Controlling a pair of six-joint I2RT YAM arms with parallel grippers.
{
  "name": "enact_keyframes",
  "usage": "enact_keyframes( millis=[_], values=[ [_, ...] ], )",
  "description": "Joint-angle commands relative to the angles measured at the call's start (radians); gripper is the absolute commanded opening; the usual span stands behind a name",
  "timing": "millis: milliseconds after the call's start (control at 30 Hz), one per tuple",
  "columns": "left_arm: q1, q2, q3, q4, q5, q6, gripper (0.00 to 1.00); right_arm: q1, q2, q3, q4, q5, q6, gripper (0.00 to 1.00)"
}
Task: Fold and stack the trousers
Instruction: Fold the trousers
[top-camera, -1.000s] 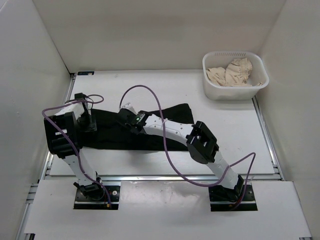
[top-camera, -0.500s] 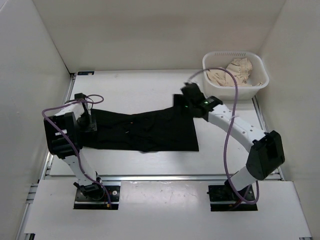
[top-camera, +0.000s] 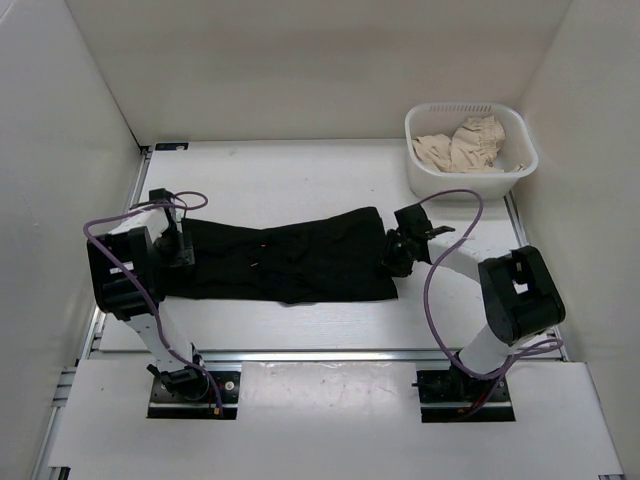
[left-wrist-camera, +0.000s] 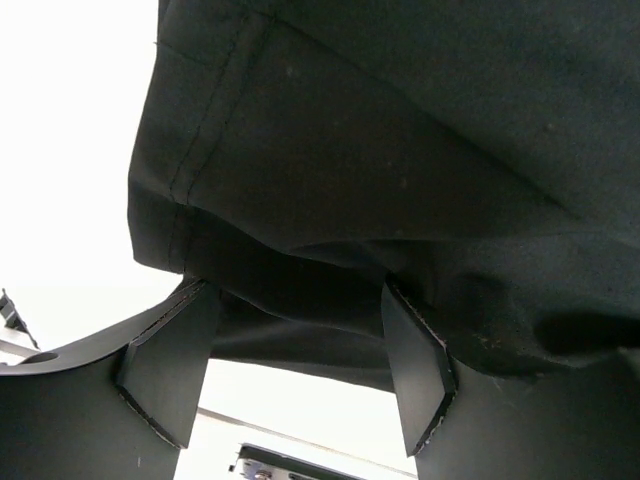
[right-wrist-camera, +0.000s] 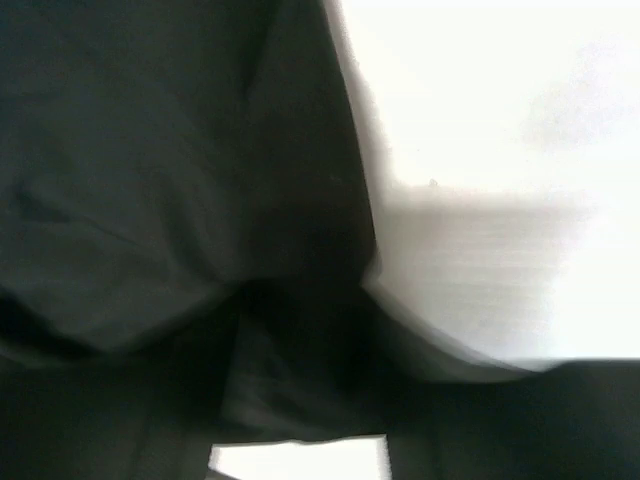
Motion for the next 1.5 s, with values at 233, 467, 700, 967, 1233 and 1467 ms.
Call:
enact_keyframes(
  millis=[233,467,700,967,1233,1467],
  values=[
    [-0.005,-0.100,0.030,-0.056,0.084,-0.007,0.81,-0.186,-0.063,-0.059,-0.048,-0.023,-0.002,0.00],
    [-0.016,-0.181,0.088,-0.122,0.257,-0.007,0.86,-0.254,-0.217,0.321,-0.585,0.196,-0.220,0.00],
    [-0.139,-0.152,0.065,-0.142,0.274,-0.007,0.86,0.186,0.057,0.800,-0.943,0.315,-0.165,0.00],
    [-0.315,-0.011,0.024,-0.070,0.465,-0.007,0.87,0.560,0.622,1.492,-1.127,0.171,-0.132,0.00],
    [-0.315,0.211,0.085,-0.045,0.405,-0.007,0.49,0.593,0.638,1.444,-0.781,0.092,-0.191,0.00],
    [-0.315,0.201,0.107,-0.065,0.423,-0.007,0.15,0.604,0.609,1.434,-0.591,0.014,-0.200,0.00]
  ],
)
